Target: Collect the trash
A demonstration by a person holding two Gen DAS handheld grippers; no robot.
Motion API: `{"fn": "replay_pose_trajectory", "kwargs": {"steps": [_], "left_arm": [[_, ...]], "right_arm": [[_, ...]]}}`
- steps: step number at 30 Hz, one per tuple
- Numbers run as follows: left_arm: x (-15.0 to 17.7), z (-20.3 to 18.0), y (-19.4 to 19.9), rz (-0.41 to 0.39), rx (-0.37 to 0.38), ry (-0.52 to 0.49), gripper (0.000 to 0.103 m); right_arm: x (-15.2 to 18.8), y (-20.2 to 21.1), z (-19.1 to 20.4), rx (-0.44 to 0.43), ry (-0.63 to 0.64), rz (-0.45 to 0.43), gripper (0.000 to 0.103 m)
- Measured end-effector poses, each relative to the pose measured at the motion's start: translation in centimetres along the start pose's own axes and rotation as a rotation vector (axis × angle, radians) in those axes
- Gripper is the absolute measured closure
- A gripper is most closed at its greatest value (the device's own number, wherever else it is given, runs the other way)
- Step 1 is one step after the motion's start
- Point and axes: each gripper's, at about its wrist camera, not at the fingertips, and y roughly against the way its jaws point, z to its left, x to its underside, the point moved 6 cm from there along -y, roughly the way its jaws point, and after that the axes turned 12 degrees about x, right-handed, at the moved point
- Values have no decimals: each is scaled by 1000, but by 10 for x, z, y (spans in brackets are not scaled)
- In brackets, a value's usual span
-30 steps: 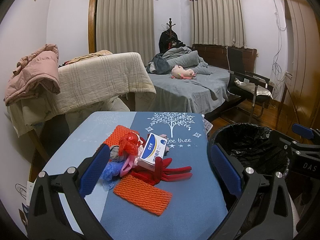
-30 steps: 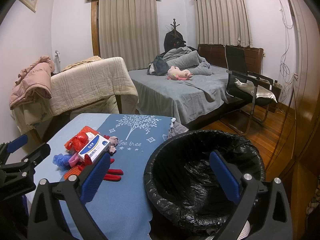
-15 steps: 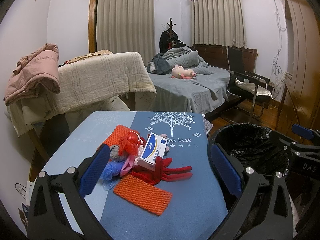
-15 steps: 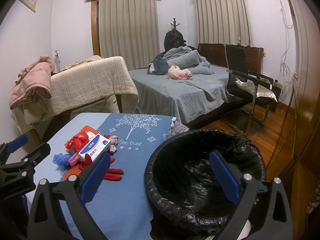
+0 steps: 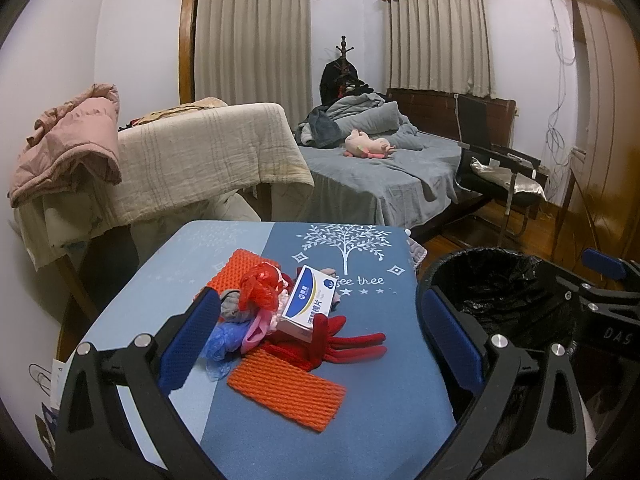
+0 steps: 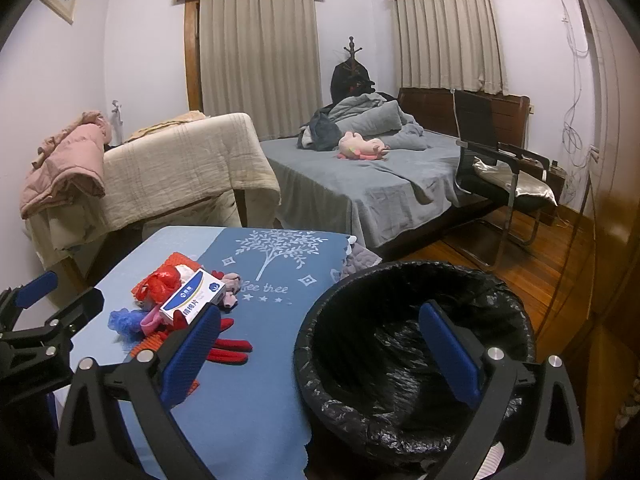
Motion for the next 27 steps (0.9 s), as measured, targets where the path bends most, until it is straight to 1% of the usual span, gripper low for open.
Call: {"fn": "replay_pose_trajectory", "kwargs": {"steps": [6, 8, 14, 20, 24, 27], "left_arm": [[-3, 1, 2, 3, 0, 6, 5], [0, 12, -1, 3, -3, 15, 5], [6, 25, -11, 5, -23, 23, 5], [15, 61, -22, 22, -95, 46, 5], [22, 91, -27, 17, -106, 82, 5], [29, 114, -34, 25, -143, 98, 5]], "right_arm": [[2, -5, 15, -8, 3, 6, 6], [-6, -6, 24, -15, 4, 9, 6], [-6, -18, 36, -38, 15, 7, 6], [-3, -38, 61, -73, 33, 11, 6], [3, -56, 78, -80, 51, 23, 6], [9, -70, 91, -89, 57, 36, 8]]}}
